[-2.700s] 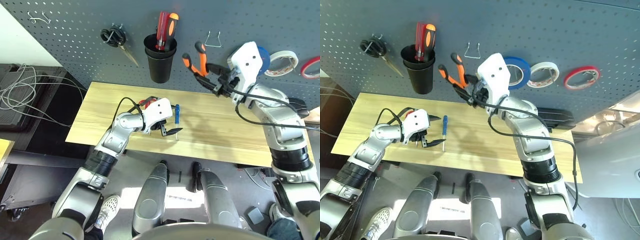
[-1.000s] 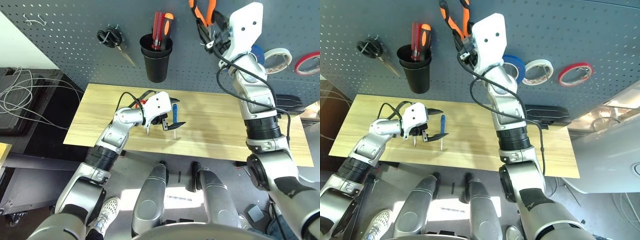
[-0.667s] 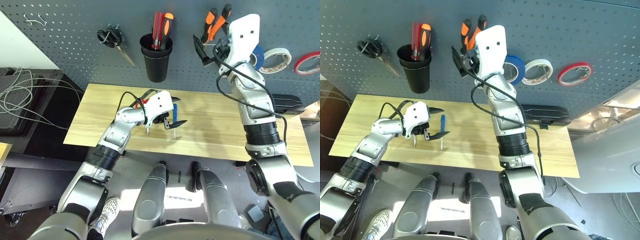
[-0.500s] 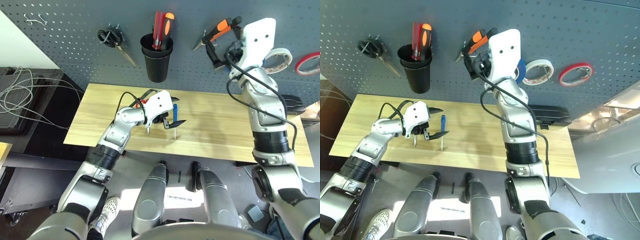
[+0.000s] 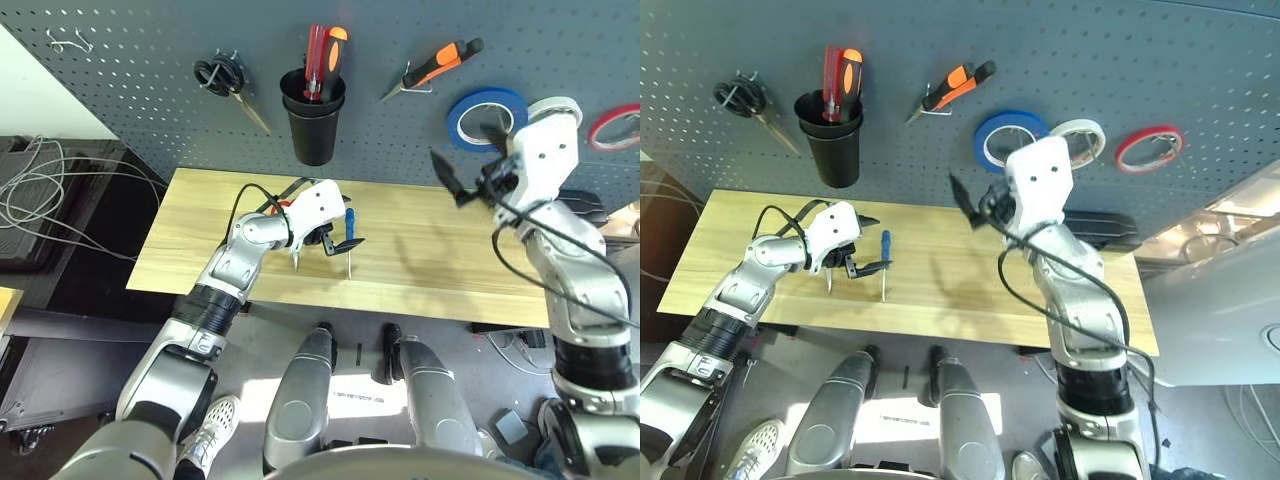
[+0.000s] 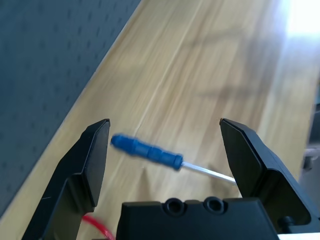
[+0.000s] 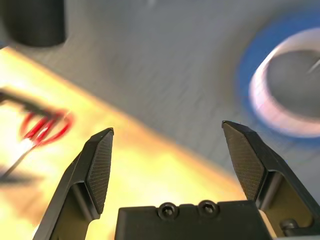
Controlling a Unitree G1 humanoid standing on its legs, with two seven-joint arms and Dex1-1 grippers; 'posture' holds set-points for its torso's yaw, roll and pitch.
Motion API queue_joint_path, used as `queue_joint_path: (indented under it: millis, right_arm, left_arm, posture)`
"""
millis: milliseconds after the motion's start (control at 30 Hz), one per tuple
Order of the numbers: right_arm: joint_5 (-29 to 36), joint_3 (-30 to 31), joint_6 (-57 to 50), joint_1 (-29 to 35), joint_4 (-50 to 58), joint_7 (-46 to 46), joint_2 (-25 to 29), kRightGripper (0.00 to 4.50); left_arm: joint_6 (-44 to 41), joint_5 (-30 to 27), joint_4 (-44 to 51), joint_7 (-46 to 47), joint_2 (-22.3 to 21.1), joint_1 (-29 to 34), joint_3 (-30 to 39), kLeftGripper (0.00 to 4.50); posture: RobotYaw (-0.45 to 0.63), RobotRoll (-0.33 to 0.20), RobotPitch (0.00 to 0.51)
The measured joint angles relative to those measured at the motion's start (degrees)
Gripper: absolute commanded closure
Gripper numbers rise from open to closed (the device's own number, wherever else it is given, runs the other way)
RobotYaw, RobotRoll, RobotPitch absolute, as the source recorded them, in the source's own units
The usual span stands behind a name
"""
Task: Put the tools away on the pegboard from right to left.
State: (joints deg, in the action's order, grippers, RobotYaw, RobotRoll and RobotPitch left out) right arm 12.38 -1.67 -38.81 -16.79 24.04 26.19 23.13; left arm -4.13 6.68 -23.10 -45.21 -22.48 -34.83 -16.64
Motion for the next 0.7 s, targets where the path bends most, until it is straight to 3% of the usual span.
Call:
queue_joint_path:
  millis: [200, 433, 700]
  right_arm:
    - [5.9, -1.1, -6.7, 3.4, -6.1, 2.9, -0.3, 0.02]
    - [4.8, 0.0, -1.7, 3.6, -17.0, 7.9, 4.7, 0.02]
    - [1.6, 3.9, 0.0, 1.2, -22.7, 8.1, 4.6, 0.02]
  left_arm:
    - [-7.3, -0.3, -9.4, 7.9, 6.3, -4.6, 3.3, 0.0]
    - [-16.0, -1.8, -18.1, 15.2, 11.3, -9.1, 6.9, 0.0]
    - [-19.6, -2.0, -24.9, 18.8, 14.2, -9.9, 7.6, 0.0]
  posture:
    - [0.14, 0.0, 0.322]
    - [0.14, 0.0, 0.337]
    - [0.12, 0.0, 0.342]
